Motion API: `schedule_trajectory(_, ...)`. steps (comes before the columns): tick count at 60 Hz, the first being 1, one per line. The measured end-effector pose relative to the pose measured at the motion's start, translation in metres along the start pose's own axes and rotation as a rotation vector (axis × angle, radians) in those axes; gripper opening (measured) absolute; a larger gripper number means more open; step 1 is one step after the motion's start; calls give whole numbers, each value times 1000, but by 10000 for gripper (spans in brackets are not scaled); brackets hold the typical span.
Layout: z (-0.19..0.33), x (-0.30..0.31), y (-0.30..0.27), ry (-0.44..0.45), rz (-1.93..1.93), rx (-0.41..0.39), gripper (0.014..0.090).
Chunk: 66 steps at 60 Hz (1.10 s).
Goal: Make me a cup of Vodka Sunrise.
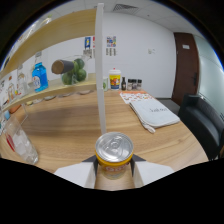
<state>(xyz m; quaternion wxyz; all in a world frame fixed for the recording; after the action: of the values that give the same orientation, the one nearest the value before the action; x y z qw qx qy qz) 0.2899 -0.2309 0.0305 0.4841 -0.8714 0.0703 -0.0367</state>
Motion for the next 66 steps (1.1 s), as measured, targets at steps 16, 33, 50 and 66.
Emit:
schedule_trajectory(16,-48,3,-14,55,-65,23,859)
schedule_trajectory(33,-147,-71,-66,26,-58,178,864)
schedule_trajectory(50,-181,-187,-57,-103,-56,211,861)
schedule_trajectory(66,-172,-270,-108,-159,-47,252,861)
